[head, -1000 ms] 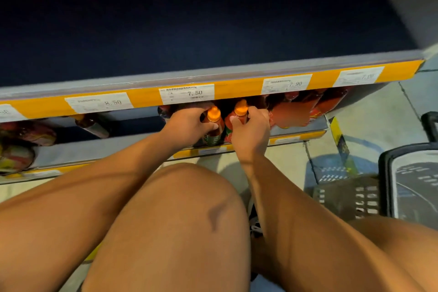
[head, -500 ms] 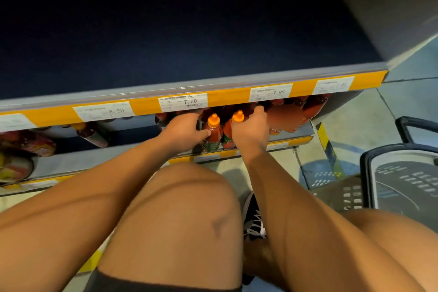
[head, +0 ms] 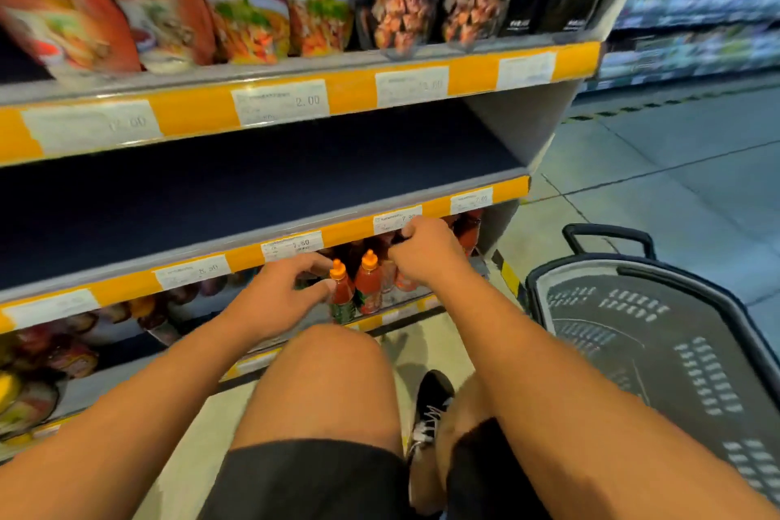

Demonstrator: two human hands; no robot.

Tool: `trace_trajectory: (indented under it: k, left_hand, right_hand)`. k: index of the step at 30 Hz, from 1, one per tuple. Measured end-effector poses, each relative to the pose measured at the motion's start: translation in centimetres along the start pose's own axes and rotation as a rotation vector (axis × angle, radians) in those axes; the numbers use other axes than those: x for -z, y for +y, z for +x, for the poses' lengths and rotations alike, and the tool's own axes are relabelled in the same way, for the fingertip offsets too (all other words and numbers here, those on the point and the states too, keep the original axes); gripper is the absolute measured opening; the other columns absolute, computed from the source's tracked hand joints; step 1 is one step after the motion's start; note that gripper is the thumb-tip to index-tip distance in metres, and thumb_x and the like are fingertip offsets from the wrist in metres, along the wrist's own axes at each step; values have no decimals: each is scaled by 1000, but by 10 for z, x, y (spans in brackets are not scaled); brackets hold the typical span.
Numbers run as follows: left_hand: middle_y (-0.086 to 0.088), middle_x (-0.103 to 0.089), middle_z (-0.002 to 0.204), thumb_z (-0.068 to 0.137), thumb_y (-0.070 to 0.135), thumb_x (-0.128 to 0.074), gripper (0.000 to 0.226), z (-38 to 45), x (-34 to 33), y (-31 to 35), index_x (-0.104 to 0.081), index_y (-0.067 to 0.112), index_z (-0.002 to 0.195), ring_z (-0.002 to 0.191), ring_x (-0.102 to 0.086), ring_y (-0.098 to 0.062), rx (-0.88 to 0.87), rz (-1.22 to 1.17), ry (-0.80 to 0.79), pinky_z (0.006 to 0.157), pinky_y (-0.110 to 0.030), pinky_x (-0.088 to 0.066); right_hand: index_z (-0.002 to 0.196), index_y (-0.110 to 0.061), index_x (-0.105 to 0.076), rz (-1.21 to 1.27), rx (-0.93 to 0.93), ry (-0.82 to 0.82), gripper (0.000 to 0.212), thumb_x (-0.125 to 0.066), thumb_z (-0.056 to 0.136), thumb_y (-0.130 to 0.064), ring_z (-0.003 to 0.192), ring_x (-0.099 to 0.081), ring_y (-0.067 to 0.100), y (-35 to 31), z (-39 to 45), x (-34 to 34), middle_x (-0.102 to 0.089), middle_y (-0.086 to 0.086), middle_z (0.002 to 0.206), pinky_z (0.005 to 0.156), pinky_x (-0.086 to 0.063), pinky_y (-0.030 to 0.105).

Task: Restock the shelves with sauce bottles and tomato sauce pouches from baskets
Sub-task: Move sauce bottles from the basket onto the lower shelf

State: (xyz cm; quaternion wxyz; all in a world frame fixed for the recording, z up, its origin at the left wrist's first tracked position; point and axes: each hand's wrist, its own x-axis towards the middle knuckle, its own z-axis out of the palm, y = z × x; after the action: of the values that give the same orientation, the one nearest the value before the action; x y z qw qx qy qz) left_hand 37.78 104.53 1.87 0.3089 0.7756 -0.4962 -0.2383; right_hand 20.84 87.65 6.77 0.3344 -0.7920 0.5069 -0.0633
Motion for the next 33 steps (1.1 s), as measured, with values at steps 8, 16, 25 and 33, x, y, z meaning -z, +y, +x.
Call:
trace_trajectory:
  k: [8,16,25,33]
  left_hand:
    - [24,-65,127,97,33,-70,31,-20,6,142,-68,37,127,122,-56,9,-267,-52,5,102,-39,-55]
    - [27,-59,125,100,42,-63,35,-39,-64,276,-60,43,135,113,-55,6,-562,143,-222,95,-24,-49]
    - [6,-61,138,99,40,-64,35,-19,-220,349,-64,30,133,131,-54,-13,-713,293,-561,110,-40,-46]
    - [-4,-68,129,94,28,-72,31,5,-325,349,-67,19,124,121,-62,-22,-613,441,-785,102,-36,-49]
  right_hand:
    - [141,-33,-54,385,286,264,58,-75,89,-18,128,-55,2,98,-136,113,-60,-13,137,106,-49,34]
    - [139,-30,-56,348,29,586,55,-74,91,-10,124,-57,-1,257,-239,167,-63,-17,131,110,-48,38]
    - [139,-32,-55,162,-238,471,53,-75,91,-28,124,-56,13,361,-265,169,-57,-7,138,103,-46,33]
    - [143,-24,-55,54,-308,242,57,-75,90,-28,128,-56,19,416,-222,148,-59,-1,141,108,-46,36]
